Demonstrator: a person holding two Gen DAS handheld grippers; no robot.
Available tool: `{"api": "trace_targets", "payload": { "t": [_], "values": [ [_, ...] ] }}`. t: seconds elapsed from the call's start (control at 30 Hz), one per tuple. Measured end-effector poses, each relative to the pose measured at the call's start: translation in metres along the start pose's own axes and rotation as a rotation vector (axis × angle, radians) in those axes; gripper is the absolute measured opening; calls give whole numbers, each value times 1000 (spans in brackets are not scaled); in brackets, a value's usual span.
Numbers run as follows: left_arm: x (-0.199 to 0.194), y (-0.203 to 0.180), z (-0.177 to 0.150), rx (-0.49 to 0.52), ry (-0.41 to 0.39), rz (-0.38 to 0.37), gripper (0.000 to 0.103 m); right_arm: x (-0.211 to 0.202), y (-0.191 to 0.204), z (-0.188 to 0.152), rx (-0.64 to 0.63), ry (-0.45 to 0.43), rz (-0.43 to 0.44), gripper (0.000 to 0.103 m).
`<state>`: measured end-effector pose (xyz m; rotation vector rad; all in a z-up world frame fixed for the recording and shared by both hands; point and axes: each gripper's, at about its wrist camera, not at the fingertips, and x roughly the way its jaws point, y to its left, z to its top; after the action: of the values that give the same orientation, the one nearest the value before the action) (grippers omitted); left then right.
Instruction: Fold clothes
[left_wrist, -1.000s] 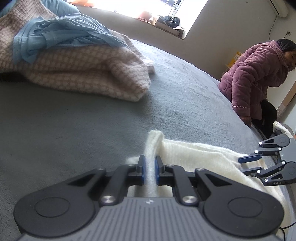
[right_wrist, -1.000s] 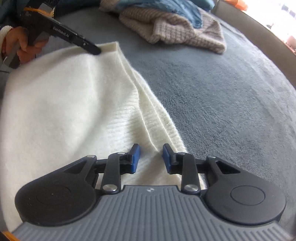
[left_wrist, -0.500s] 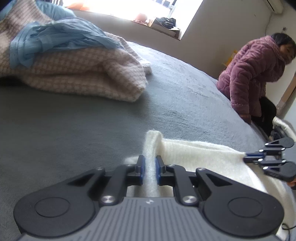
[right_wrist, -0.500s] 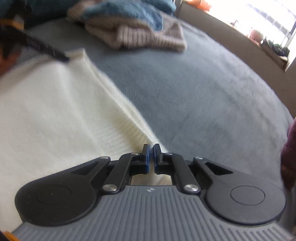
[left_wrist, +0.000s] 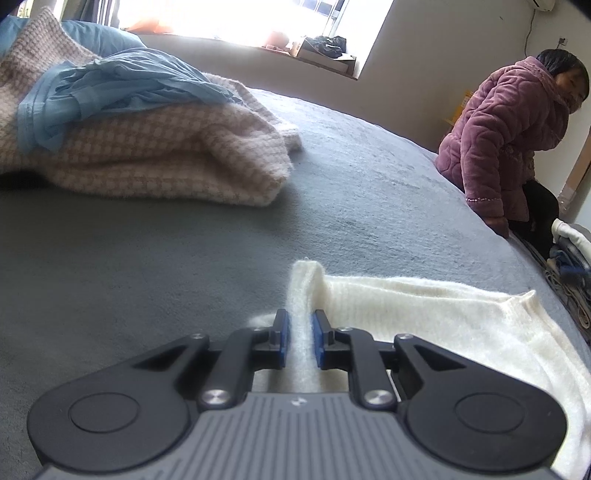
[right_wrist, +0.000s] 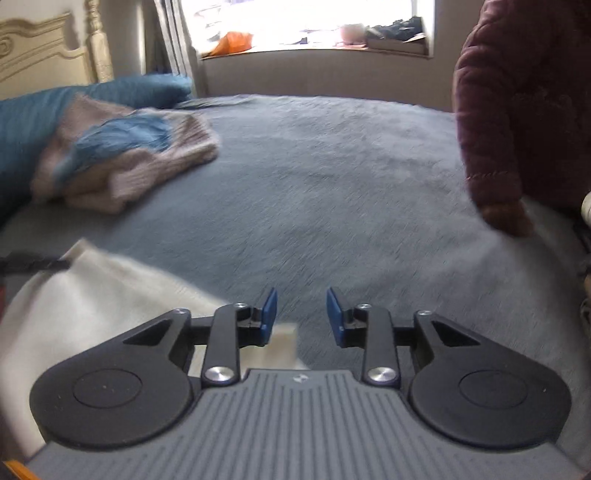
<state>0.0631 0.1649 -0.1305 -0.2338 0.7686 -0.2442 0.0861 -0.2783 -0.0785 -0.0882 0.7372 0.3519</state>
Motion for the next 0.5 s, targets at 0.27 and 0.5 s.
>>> {"api": "trace_targets", "payload": {
  "t": [0.27, 0.5],
  "values": [
    [-1, -3, 0, 19, -4, 13, 17, 36, 58, -33, -331, 126, -55, 48],
    [-8, -6, 6, 33, -23, -3, 15, 12, 49, -33, -251, 28, -229, 5]
  ]
}}
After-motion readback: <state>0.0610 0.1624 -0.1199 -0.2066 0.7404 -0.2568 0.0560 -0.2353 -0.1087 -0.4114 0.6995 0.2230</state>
